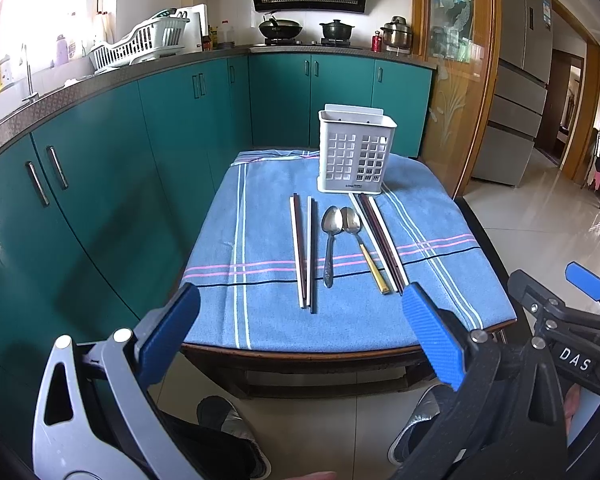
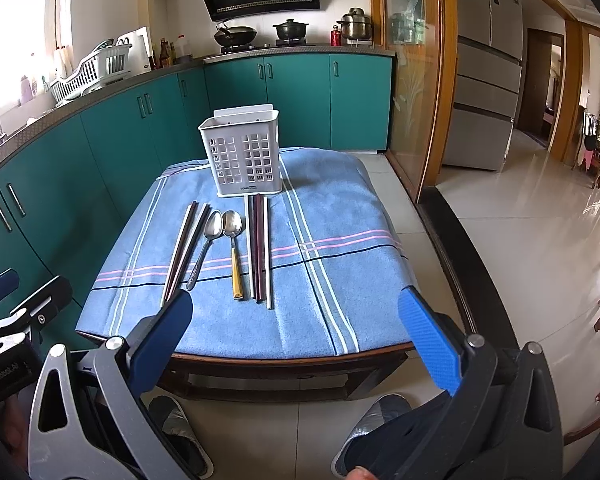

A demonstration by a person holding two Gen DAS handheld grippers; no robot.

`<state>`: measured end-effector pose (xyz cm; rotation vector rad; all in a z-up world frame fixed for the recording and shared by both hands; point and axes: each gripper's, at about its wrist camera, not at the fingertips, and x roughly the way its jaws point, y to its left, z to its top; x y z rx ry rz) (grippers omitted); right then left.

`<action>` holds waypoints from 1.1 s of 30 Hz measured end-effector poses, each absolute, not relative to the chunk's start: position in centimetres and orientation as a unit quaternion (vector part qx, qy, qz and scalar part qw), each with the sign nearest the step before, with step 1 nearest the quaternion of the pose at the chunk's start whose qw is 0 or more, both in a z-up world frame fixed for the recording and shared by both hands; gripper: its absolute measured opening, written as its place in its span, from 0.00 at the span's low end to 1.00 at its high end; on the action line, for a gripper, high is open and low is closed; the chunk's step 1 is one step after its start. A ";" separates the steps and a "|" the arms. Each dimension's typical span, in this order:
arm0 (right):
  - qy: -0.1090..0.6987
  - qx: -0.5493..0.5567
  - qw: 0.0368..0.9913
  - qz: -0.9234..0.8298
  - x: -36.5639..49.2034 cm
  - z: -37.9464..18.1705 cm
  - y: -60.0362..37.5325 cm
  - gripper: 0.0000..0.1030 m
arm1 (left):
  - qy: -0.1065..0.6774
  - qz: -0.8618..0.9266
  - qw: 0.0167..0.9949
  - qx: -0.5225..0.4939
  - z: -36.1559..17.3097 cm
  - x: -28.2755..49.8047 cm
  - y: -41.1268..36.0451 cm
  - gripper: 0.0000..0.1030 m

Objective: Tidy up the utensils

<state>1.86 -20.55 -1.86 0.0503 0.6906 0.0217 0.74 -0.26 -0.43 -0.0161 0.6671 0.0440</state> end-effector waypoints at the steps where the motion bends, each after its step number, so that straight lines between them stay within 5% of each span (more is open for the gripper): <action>1: 0.339 0.024 0.940 0.011 1.9 -1.8 -20.5 0.97 | 0.327 0.022 0.945 -0.008 -0.4 0.7 -0.3 0.97; 27: 0.334 0.037 0.942 0.019 2.0 -2.1 -21.1 0.97 | 0.357 -0.001 0.934 -0.016 -1.7 2.2 0.0 0.97; 33: 0.204 0.019 0.979 0.012 -1.1 0.2 -21.4 0.97 | 0.361 -0.090 0.926 -0.055 -1.9 1.9 0.6 0.97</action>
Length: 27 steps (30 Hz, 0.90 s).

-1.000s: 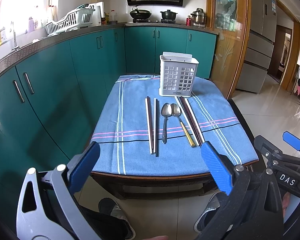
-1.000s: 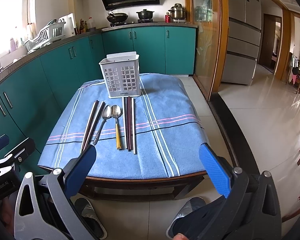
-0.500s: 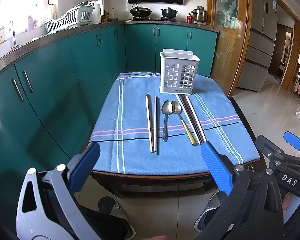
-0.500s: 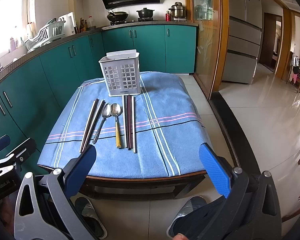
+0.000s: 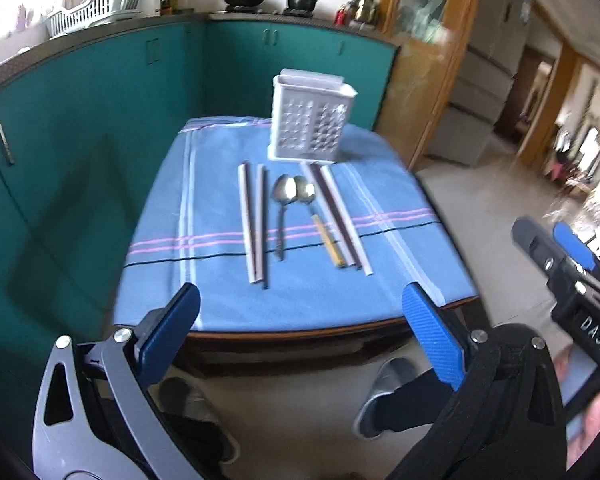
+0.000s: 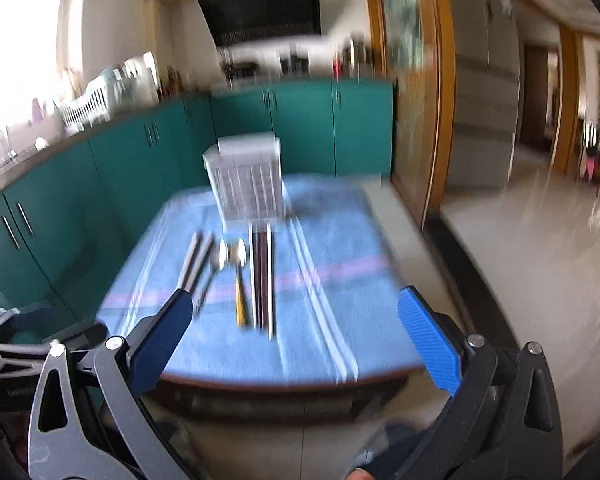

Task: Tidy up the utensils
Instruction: 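Move both tools down toward the chopsticks beside the white holder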

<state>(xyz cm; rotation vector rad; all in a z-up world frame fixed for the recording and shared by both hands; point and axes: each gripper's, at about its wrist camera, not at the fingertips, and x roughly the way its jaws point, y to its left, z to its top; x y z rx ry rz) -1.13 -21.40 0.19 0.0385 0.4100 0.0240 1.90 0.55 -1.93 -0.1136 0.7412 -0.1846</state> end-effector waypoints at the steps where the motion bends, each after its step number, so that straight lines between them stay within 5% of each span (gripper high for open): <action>1: 0.178 0.016 0.984 0.006 -1.8 0.3 -21.4 0.97 | 0.348 -0.097 0.931 -0.056 -1.8 1.6 0.6 0.97; 3: 0.122 0.018 0.992 0.009 -3.2 -0.6 -21.8 0.97 | 0.316 -0.085 0.943 -0.055 -1.5 1.0 1.0 0.97; 7: 0.225 0.003 0.974 0.036 0.1 -4.1 -21.8 0.97 | 0.300 -0.028 0.950 -0.086 -3.3 1.7 2.4 0.97; 11: 0.237 0.000 0.971 0.035 1.4 -5.8 -22.0 0.97 | 0.348 -0.002 0.931 -0.110 -6.3 3.9 3.6 0.97; 16: 0.226 -0.006 0.972 0.062 4.9 -3.7 -22.3 0.97 | 0.356 0.035 0.933 0.033 -5.9 7.2 1.6 0.97; 20: 0.227 -0.004 0.971 0.072 10.5 -1.1 -22.7 0.97 | 0.372 0.012 0.926 -0.060 -4.4 11.0 4.4 0.97; 27: 0.293 -0.009 0.951 0.102 22.7 -0.6 -21.3 0.97 | 0.346 0.012 0.938 -0.029 -1.4 21.7 5.5 0.97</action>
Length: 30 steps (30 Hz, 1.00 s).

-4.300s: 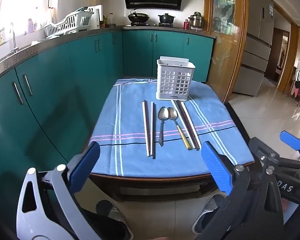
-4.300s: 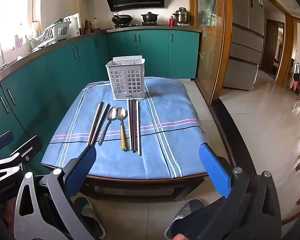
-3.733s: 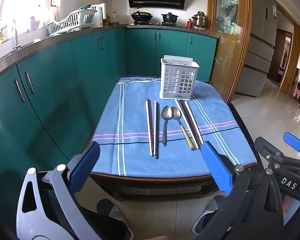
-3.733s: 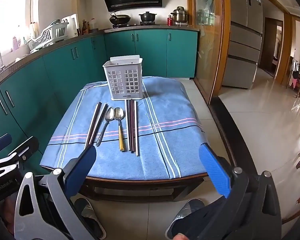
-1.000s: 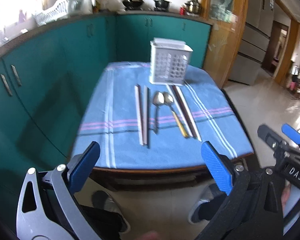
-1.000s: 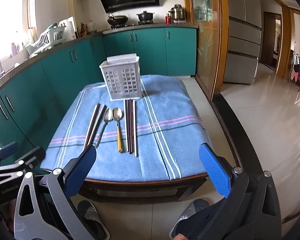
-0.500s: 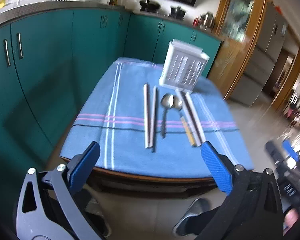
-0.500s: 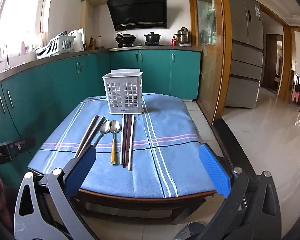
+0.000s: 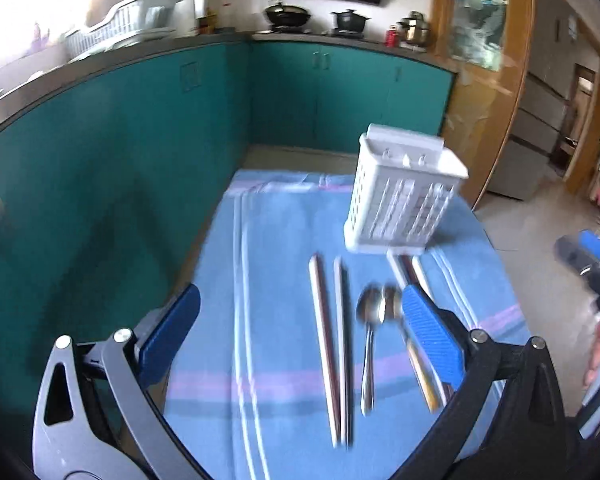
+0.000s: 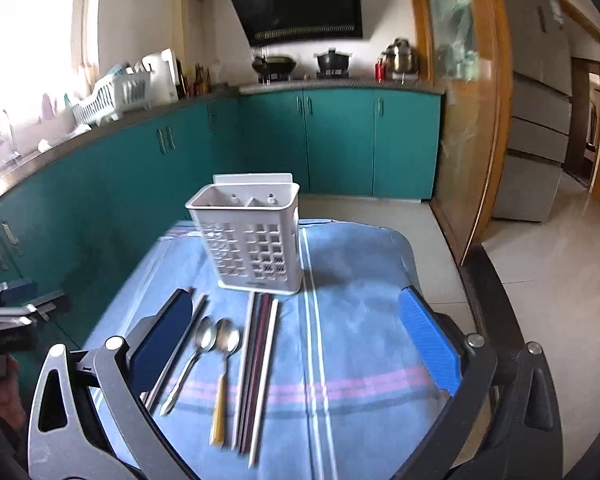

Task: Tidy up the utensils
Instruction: 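Move both tools down toward the chopsticks beside the white holder, then close the right tool on a white chopstick while the left tool grasps the other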

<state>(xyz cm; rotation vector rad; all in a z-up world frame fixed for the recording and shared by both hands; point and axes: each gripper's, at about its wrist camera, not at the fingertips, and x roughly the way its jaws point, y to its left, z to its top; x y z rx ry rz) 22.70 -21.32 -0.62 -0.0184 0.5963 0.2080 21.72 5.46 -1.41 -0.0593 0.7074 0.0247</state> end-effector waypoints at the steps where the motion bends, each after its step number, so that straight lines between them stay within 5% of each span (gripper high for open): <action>1: 0.302 -0.014 0.948 0.101 24.1 -1.3 -20.9 0.97 | 0.347 0.017 0.937 -0.022 -1.6 23.3 5.6 0.97; 7: 0.396 0.038 0.911 0.112 31.0 -9.5 -21.5 0.94 | 0.419 0.006 0.908 -0.006 -8.0 31.7 6.0 0.83; 9: 0.431 0.032 0.893 0.127 32.3 -11.4 -20.9 0.80 | 0.448 0.004 0.894 0.000 -10.8 33.7 5.9 0.71; 13: 0.460 0.010 0.879 0.128 34.0 -13.7 -19.4 0.76 | 0.483 0.002 0.875 -0.039 -13.8 35.9 6.9 0.57; 30: 0.462 -0.069 0.878 0.105 35.3 -16.1 -12.5 0.27 | 0.488 0.016 0.868 -0.090 -14.6 38.0 10.1 0.62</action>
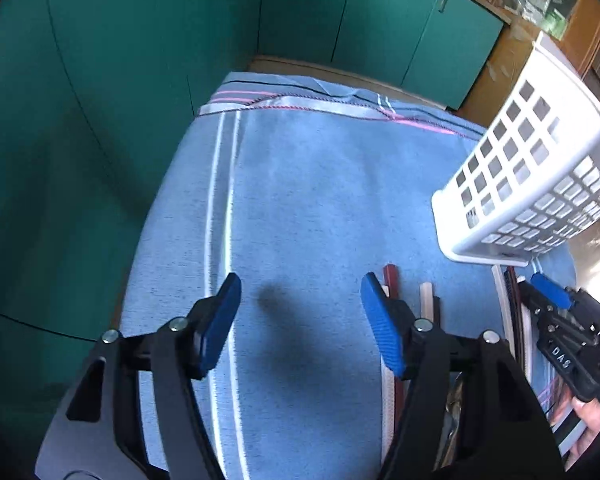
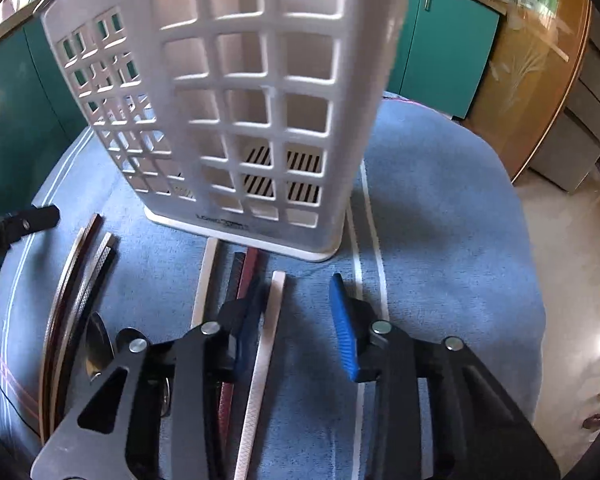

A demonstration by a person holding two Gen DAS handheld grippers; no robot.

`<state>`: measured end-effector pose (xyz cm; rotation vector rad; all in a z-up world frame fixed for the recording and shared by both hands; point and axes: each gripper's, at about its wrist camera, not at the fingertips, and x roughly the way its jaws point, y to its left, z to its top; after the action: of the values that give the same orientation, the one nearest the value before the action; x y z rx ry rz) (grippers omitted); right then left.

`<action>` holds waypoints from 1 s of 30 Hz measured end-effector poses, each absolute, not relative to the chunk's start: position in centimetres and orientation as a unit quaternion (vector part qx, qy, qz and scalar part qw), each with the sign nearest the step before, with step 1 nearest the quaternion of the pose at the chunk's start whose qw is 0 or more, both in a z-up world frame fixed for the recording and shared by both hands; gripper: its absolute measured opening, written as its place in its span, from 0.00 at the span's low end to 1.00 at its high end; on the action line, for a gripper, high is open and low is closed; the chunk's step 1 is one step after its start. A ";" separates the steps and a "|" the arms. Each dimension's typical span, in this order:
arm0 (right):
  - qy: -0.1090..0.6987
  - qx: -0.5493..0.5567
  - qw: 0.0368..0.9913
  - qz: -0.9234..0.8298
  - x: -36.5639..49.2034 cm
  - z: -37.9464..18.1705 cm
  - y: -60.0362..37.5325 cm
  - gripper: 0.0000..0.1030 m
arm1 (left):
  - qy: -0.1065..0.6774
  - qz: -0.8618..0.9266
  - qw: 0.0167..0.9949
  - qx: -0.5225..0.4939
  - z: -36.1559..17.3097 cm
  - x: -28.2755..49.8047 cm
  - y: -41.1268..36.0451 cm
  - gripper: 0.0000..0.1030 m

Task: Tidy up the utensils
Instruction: 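Close the right tool on a white chopstick while the left tool grasps the other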

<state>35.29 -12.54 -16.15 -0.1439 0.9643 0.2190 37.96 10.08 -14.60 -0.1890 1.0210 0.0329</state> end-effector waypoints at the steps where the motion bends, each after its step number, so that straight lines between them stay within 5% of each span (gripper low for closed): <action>1: 0.461 -0.075 0.877 0.110 35.1 -16.2 -12.0 0.25 | 0.487 0.015 0.868 -0.093 -14.5 37.8 10.1 0.63; 5: 0.464 -0.077 0.875 0.112 33.8 -15.9 -10.7 0.10 | 0.498 0.008 0.863 -0.081 -15.2 38.1 9.0 0.63; 30: 0.470 -0.060 0.874 0.108 32.2 -15.6 -16.1 0.10 | 0.505 0.027 0.862 -0.034 -16.7 39.4 7.7 0.62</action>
<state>32.17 -16.05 -15.63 -0.1255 0.9819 0.2266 39.43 7.68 -16.69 -0.0713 1.0590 0.0556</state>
